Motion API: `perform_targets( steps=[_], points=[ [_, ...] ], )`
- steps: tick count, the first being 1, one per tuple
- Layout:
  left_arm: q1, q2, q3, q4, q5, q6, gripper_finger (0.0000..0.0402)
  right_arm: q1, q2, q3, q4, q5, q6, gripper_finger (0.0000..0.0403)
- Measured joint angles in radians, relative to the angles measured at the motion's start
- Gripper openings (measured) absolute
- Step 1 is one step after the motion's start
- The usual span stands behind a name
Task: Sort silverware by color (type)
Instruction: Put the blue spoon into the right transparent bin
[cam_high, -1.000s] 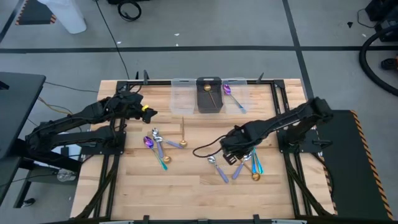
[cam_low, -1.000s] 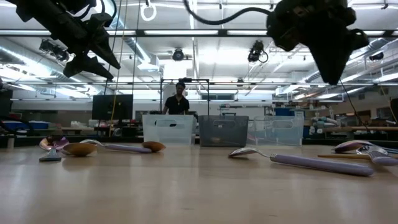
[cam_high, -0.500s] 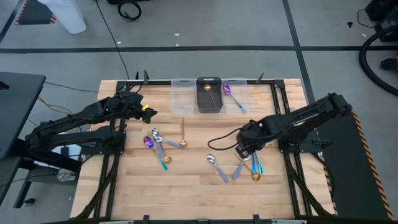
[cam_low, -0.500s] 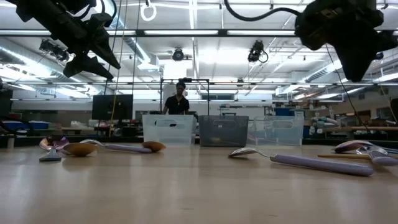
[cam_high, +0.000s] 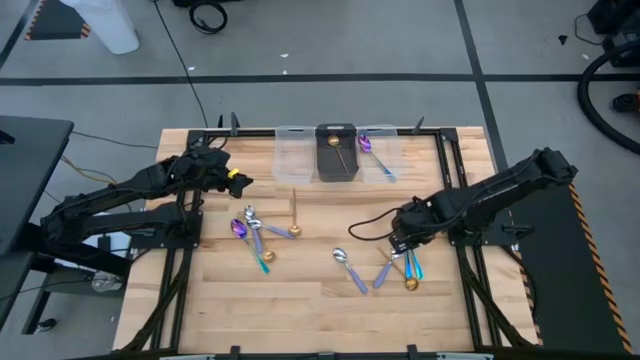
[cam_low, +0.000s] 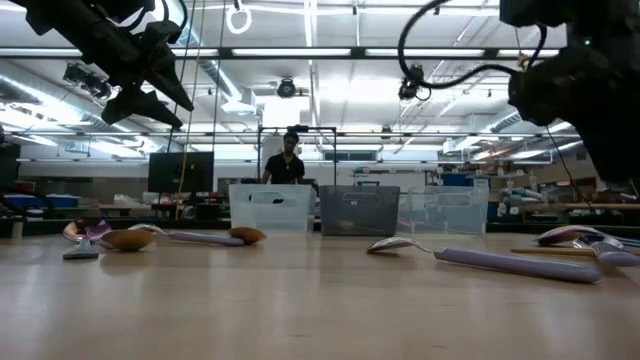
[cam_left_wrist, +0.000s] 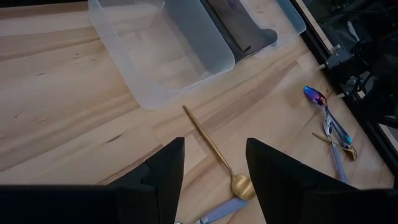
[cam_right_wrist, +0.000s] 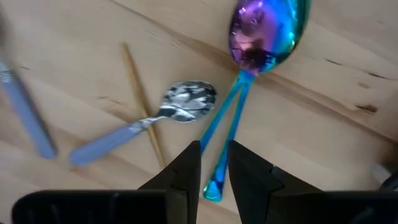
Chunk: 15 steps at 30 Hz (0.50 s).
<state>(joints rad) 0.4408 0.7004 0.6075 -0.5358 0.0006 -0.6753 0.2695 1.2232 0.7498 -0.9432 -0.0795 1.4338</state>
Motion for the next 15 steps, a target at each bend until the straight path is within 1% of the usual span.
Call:
perform_targets(
  steps=[10,15],
  points=[
    [0.000,0.000,0.000,0.000,-0.003,-0.012,0.0181,0.000,0.000,-0.081,0.014,0.000,-0.019,0.0156],
    [0.000,0.000,0.000,0.000,-0.010,-0.012,0.0181,0.000,0.000,-0.118,0.057,0.009,-0.023,0.0163]
  ],
)
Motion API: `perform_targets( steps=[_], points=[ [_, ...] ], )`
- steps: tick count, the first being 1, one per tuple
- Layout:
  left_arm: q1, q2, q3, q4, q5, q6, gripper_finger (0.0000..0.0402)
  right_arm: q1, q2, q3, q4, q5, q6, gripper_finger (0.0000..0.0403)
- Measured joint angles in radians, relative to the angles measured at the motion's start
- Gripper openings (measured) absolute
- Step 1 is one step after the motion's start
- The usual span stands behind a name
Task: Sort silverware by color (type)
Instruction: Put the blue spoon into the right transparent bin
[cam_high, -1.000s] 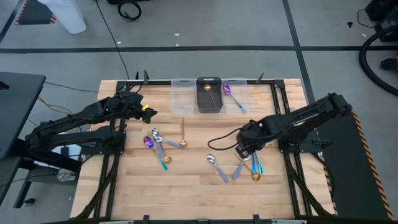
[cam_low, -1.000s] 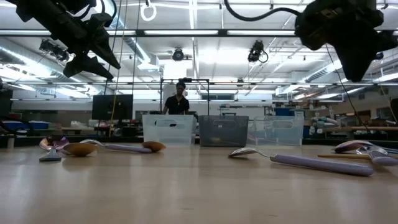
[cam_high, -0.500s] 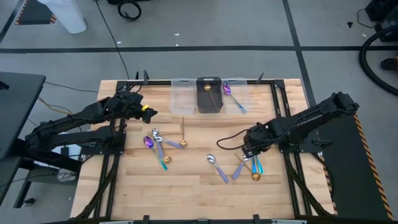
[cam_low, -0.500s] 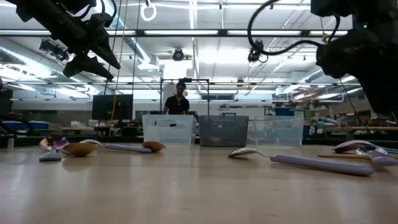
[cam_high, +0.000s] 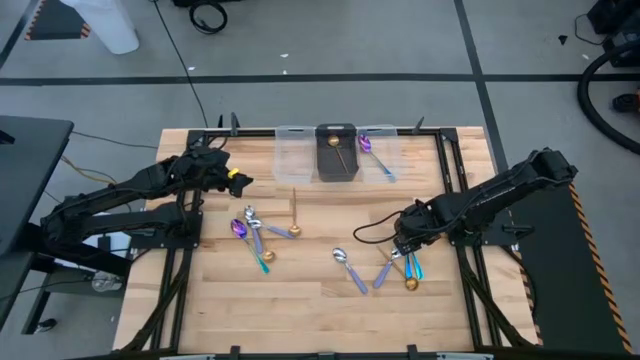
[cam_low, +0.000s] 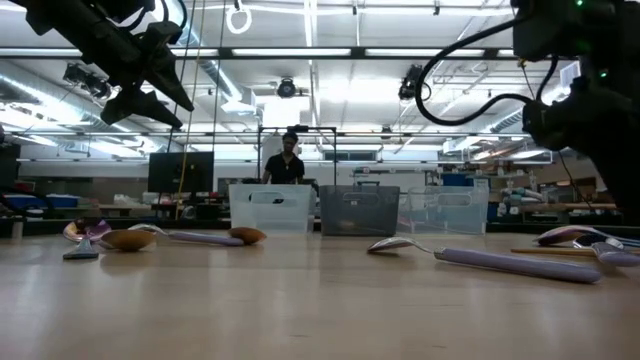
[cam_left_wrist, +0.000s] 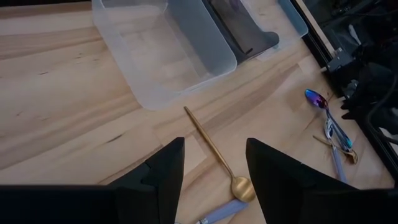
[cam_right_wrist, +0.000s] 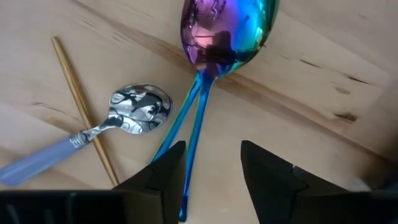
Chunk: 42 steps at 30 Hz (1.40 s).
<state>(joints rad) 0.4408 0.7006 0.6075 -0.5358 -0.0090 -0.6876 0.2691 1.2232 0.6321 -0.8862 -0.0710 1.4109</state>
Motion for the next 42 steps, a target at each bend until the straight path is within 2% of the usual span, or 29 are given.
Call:
perform_targets(
  steps=[7,16,27,42],
  points=[
    [0.000,0.000,0.000,0.000,-0.006,-0.008,0.0181,0.000,0.000,-0.044,0.078,0.027,0.002,0.0151],
    [0.000,0.000,0.000,0.000,-0.006,-0.008,0.0181,0.000,0.011,-0.045,0.085,0.099,0.003,0.0149],
    [0.000,0.000,0.000,0.000,-0.006,-0.008,0.0181,0.000,0.109,-0.042,0.120,0.073,-0.021,0.0148],
    [0.000,0.000,0.000,0.000,-0.006,-0.008,0.0181,0.003,0.082,-0.045,0.076,0.024,0.006,0.0131]
  ],
)
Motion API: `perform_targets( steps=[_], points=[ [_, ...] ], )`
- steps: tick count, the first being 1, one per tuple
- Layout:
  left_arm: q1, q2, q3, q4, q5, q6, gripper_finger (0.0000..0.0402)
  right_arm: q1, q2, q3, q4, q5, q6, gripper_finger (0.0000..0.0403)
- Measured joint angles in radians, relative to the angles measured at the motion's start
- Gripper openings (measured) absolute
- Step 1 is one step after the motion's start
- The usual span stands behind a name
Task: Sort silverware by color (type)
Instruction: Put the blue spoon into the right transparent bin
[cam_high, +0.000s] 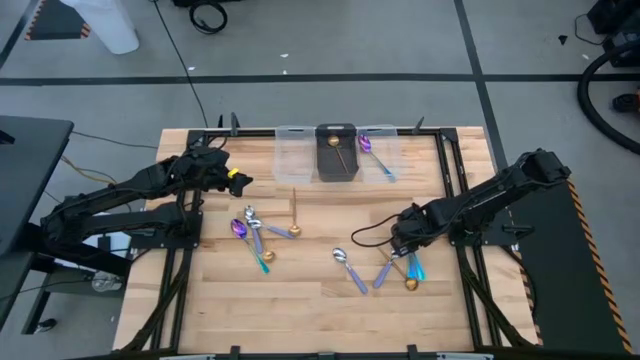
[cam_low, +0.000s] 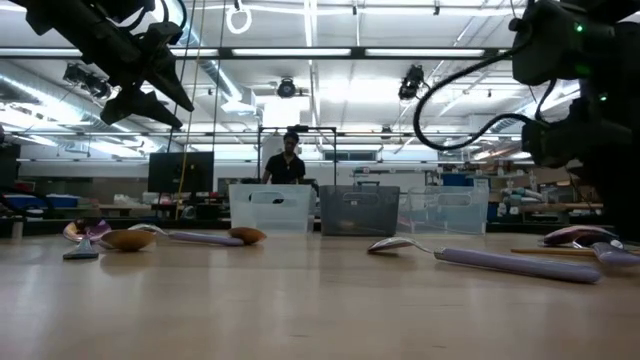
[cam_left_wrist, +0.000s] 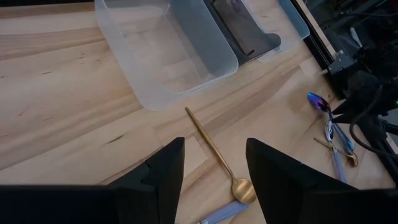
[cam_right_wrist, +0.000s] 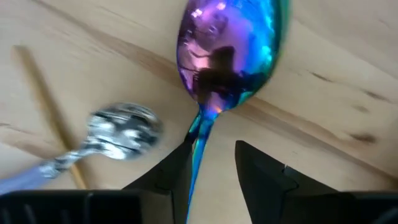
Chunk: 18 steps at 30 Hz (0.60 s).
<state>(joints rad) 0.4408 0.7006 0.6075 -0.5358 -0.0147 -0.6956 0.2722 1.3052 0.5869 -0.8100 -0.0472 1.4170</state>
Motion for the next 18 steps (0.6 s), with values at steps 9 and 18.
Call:
perform_targets(
  steps=[9,18],
  points=[
    [0.000,0.000,0.000,0.000,0.000,0.000,0.0181,0.000,0.000,0.000,-0.036,-0.001,0.004,0.0126],
    [0.000,0.000,0.000,0.000,0.000,0.000,0.0181,0.000,0.001,0.000,-0.033,0.032,0.001,0.0123]
  ],
)
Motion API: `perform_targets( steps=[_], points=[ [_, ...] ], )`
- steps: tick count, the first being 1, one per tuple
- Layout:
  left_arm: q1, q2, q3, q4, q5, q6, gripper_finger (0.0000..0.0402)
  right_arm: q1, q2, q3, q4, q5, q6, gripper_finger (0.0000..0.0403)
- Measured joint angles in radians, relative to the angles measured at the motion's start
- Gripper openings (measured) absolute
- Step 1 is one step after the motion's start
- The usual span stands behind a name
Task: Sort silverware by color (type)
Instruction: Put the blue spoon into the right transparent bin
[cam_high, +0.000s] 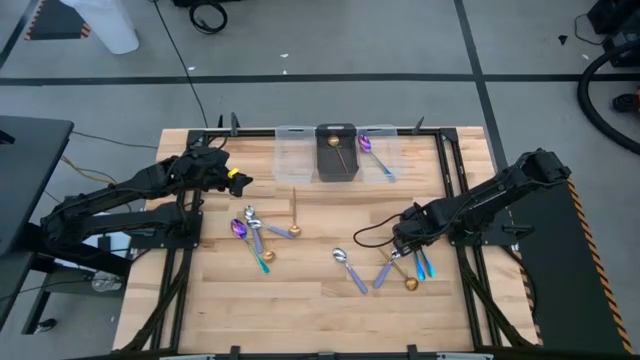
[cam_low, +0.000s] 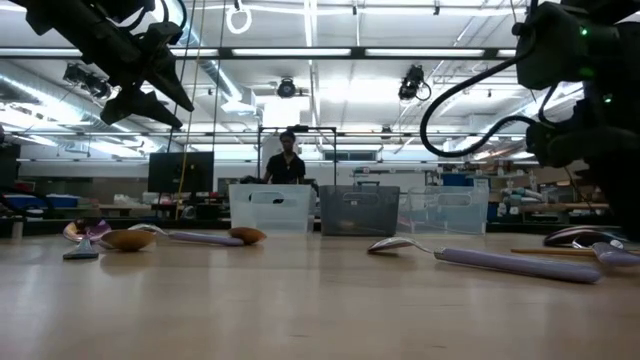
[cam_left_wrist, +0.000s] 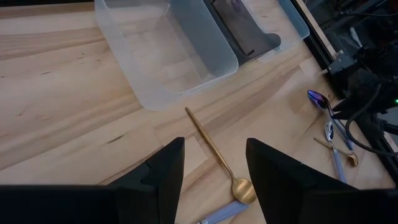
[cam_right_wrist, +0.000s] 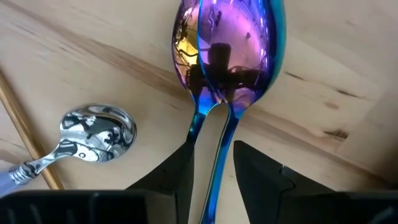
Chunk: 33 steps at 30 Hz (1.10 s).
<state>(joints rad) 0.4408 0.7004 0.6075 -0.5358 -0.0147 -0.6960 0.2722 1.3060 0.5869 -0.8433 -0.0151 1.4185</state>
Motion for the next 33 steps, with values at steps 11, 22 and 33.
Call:
perform_targets(
  steps=[11,22,33],
  points=[
    [0.000,0.000,0.000,0.000,0.000,0.000,0.0181,0.000,-0.003,-0.053,0.072,-0.026,0.001,0.0117],
    [0.000,0.000,0.000,0.000,0.000,0.000,0.0181,0.001,-0.018,0.017,-0.001,-0.035,-0.015,0.0098],
    [0.000,0.000,0.000,0.000,0.000,0.001,0.0181,0.001,-0.022,0.021,-0.056,-0.027,-0.015,0.0096]
  ],
)
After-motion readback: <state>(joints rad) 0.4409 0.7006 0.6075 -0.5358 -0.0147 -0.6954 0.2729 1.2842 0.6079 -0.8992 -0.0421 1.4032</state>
